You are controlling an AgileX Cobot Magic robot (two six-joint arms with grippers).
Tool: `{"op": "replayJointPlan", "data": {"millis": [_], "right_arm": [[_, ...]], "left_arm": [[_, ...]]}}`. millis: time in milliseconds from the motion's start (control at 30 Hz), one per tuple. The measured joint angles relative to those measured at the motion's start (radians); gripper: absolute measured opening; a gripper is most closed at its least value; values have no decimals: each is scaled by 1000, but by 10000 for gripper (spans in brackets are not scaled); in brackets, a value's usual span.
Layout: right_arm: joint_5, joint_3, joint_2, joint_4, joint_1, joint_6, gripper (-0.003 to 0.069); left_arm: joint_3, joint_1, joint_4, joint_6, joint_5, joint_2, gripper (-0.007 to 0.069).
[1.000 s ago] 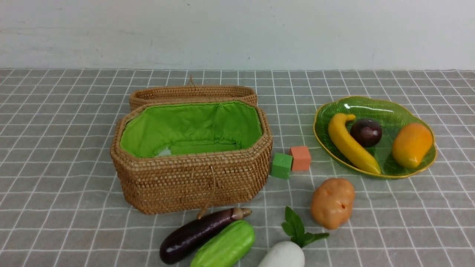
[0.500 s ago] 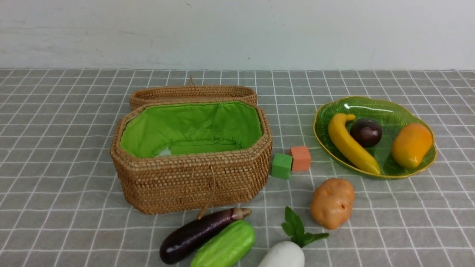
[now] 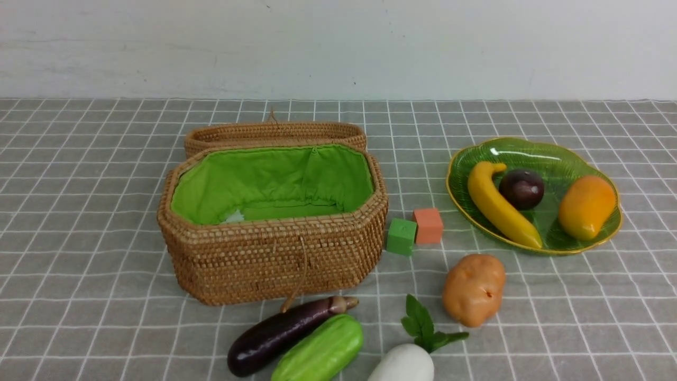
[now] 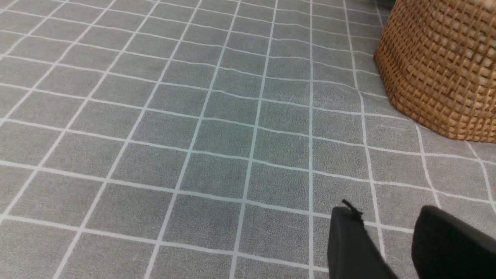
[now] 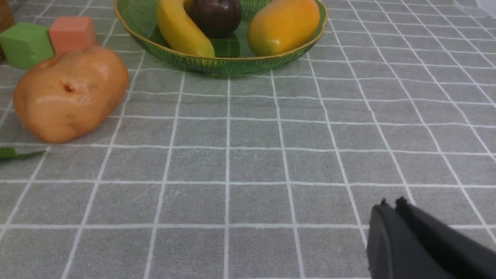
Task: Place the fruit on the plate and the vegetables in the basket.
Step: Take a daikon with your left arm and place it on the basket on the left.
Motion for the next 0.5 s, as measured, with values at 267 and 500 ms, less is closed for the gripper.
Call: {"op": "replayJointPlan", "data": {"millis": [267, 500], "right_arm": [[0, 0, 0, 0, 0, 0, 18], [0, 0, 0, 0, 0, 0, 26]], "left_arm": [[0, 0, 0, 0, 0, 0, 239], [0, 0, 0, 0, 0, 0, 239]]}}
